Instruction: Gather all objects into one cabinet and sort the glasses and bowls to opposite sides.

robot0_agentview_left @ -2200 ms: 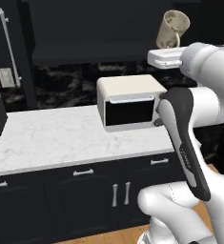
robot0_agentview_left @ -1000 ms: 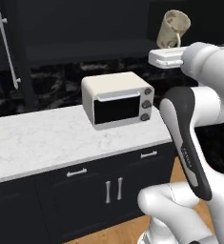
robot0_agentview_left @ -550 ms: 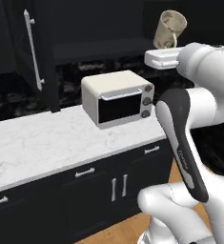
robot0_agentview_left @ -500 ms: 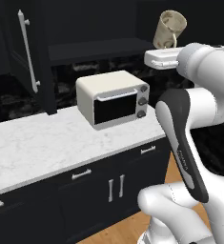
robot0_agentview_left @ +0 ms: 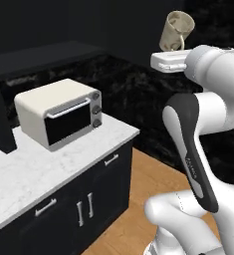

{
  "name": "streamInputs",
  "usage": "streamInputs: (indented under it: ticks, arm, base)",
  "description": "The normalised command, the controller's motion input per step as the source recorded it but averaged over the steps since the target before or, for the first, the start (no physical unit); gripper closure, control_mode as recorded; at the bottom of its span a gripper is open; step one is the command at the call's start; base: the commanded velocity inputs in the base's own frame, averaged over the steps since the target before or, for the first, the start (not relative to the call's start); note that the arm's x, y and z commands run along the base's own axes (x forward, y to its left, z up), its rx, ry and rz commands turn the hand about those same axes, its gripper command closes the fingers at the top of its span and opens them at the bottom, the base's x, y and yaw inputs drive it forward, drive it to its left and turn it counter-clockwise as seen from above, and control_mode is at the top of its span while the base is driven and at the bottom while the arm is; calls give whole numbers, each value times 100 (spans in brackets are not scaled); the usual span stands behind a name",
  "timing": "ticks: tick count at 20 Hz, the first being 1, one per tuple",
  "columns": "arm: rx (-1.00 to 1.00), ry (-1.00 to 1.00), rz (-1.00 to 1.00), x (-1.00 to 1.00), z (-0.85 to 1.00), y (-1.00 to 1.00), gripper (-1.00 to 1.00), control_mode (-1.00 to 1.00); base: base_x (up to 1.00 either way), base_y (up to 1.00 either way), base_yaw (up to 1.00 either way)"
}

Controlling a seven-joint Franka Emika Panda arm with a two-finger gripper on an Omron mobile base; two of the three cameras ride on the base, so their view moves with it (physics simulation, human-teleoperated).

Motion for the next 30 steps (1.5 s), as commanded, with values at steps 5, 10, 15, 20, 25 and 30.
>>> streamInputs:
  ticks: [5,10,15,20,25,30]
  arm:
    - [0,0,0,0,0,0,100,100]
    - [0,0,0,0,0,0,100,100]
    - [0,0,0,0,0,0,100,100]
    - [0,0,0,0,0,0,100,100]
    - [0,0,0,0,0,0,100,100]
    - [0,0,0,0,0,0,100,100]
  base:
    - [-43,0,-54]
    - [-45,0,-57]
    - [-23,-3,-66]
    - [-14,-13,-70]
    - [-9,-11,-71]
    - [0,-6,-70]
